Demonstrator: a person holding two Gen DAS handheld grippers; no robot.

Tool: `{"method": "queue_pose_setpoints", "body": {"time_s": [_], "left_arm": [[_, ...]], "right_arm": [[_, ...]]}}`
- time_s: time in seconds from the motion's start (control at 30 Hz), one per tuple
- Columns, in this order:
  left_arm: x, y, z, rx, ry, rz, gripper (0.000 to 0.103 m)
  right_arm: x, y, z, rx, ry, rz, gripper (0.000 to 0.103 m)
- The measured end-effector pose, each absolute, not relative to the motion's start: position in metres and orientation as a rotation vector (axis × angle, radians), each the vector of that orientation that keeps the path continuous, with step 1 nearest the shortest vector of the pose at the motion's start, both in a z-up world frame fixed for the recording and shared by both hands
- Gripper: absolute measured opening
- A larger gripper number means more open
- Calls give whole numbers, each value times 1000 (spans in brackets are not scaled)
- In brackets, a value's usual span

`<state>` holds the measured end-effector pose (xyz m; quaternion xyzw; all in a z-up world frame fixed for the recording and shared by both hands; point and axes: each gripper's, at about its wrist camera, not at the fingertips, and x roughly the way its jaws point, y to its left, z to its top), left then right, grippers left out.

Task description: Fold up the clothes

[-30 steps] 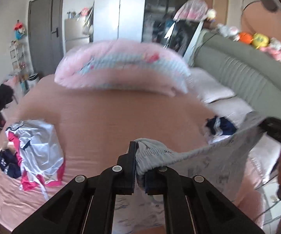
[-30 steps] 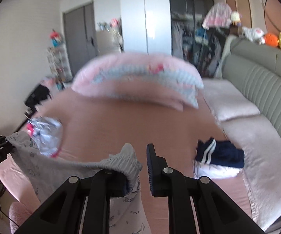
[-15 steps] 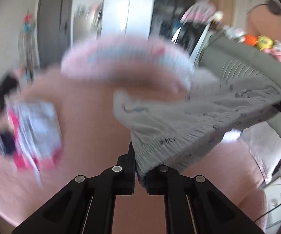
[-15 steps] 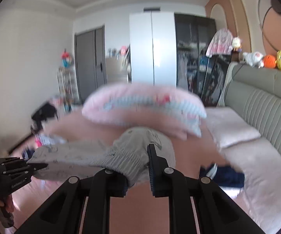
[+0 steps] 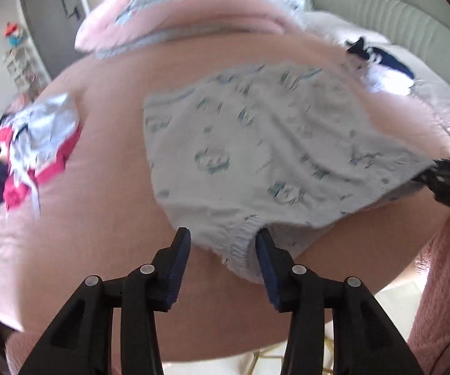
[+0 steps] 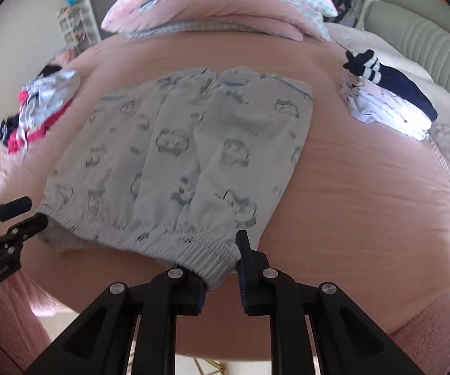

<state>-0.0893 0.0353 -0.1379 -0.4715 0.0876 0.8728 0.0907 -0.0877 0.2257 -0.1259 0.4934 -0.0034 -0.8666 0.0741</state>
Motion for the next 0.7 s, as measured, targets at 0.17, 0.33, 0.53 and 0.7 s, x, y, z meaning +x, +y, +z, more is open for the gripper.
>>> {"method": "queue_pose_setpoints", "body": {"time_s": [0.17,0.33,0.53,0.7], "left_arm": [[-87,55,-143,-1369,260,2509,40],[-78,80,-145,-1327,298,2480,40],[-95,96,-148,-1317,325,2473,40],[-113,97,-156,-1432,317,2484,21]], "right_arm": [[-105,225,-98,1380,-6,-2588,15],[-110,212,-77,1297,47,-2577,15],[-112,213,-70,1288,-71,-2545,15],[-113,213,-75,1317,-91,-2528,15]]}}
